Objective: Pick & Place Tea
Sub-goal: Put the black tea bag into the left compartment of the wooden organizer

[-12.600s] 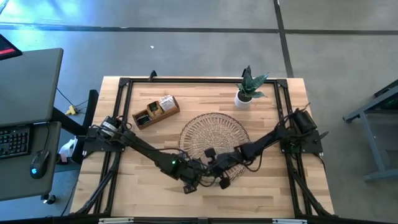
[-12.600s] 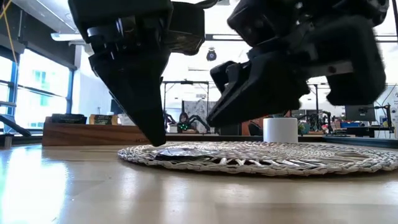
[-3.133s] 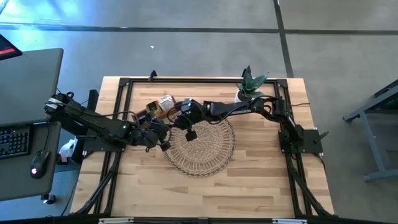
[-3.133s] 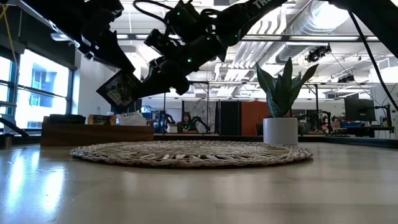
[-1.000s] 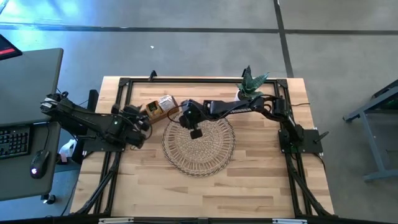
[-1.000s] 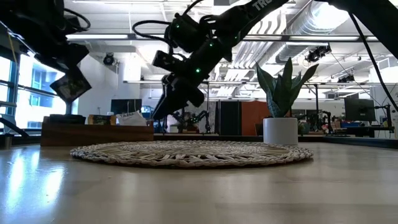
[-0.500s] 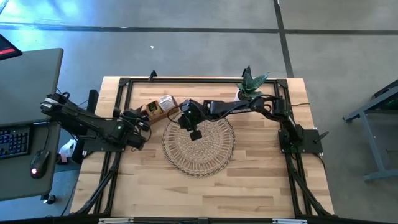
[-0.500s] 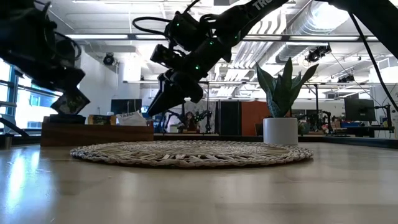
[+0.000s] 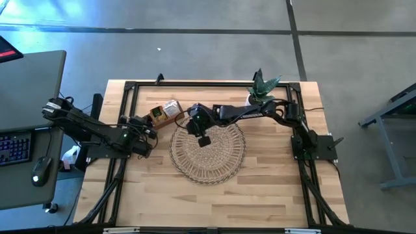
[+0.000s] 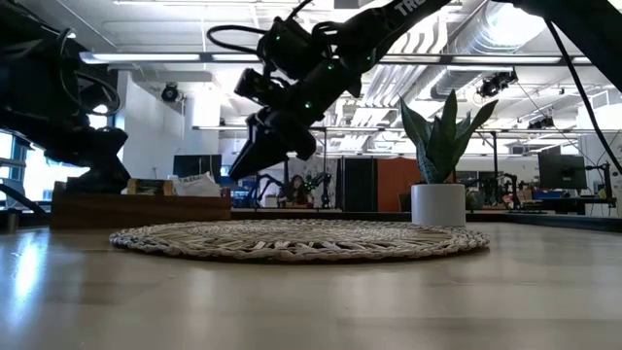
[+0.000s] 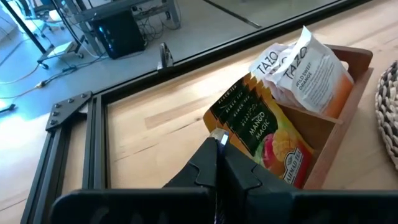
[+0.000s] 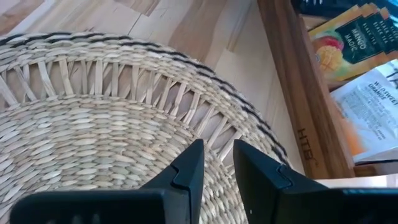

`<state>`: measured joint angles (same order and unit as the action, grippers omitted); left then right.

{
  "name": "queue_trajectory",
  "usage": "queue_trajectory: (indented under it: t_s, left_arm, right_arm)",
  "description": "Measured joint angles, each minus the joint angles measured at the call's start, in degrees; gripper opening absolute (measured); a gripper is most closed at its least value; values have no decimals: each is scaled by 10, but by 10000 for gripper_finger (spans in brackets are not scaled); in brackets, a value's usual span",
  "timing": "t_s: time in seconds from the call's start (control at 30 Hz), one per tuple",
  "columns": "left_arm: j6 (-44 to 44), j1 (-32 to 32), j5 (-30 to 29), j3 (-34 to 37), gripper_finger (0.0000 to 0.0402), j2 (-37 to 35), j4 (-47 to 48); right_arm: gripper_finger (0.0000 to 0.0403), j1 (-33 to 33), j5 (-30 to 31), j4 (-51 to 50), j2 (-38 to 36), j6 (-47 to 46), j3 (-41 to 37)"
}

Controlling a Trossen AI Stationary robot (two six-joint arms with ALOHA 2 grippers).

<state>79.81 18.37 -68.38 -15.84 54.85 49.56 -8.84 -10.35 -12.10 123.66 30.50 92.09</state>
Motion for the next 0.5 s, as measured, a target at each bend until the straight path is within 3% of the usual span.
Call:
queue_trajectory:
  t_s: [0.2,0.5]
  left_arm:
    - [0,0,0,0,17,0,0]
    - [-15,0,20,-13,110,0,14]
  right_arm:
    - [83,0,-8,13,0,0,0]
    - [83,0,-23,36,0,0,0]
